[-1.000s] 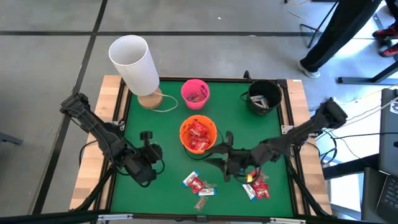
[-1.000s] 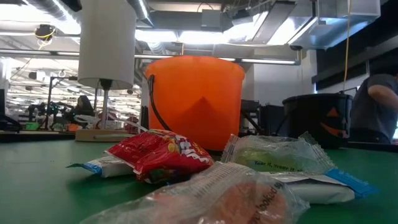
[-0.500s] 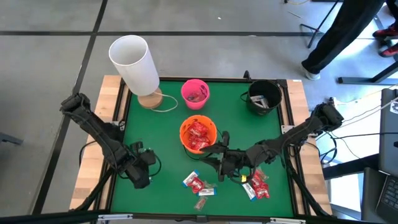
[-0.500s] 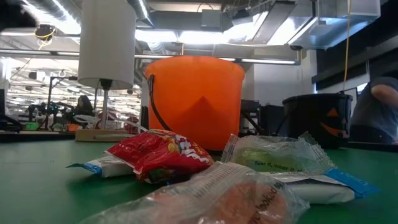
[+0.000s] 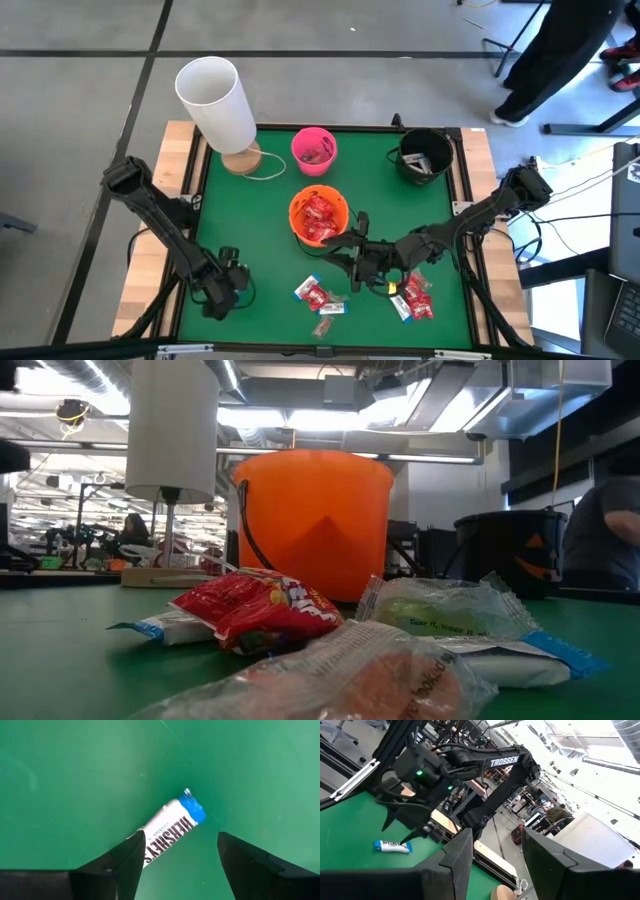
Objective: Sort candy
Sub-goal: Put the white candy into the black bucket
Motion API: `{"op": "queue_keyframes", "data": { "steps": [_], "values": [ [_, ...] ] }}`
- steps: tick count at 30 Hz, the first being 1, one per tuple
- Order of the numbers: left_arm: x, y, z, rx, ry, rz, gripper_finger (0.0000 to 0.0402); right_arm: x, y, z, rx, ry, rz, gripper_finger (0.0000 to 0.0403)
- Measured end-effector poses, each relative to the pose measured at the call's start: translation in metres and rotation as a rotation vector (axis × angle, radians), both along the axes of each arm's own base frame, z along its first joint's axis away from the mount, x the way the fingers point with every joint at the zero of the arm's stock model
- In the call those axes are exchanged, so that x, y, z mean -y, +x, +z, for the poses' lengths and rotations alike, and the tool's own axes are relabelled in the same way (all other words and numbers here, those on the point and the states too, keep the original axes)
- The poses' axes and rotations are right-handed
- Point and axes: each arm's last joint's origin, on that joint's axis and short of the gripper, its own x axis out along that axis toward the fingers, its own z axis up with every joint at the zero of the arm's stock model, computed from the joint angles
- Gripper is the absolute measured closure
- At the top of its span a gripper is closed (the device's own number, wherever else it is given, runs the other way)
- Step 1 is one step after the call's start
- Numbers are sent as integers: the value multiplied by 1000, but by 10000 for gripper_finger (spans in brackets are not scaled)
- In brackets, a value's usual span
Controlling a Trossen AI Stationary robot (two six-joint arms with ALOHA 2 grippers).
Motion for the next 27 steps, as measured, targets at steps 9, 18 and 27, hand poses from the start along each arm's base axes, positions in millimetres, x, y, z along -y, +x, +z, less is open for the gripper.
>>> {"op": "queue_keyframes", "data": {
  "steps": [9,18,27],
  "values": [
    [10,8,-26,-33,39,-193,157,0,0,0,3,3,-1,237],
    [11,10,-38,-67,101,-291,157,0,0,0,4,7,-1,237],
    [10,9,-39,-63,128,-291,236,0,0,0,4,10,0,237]
  ]
}}
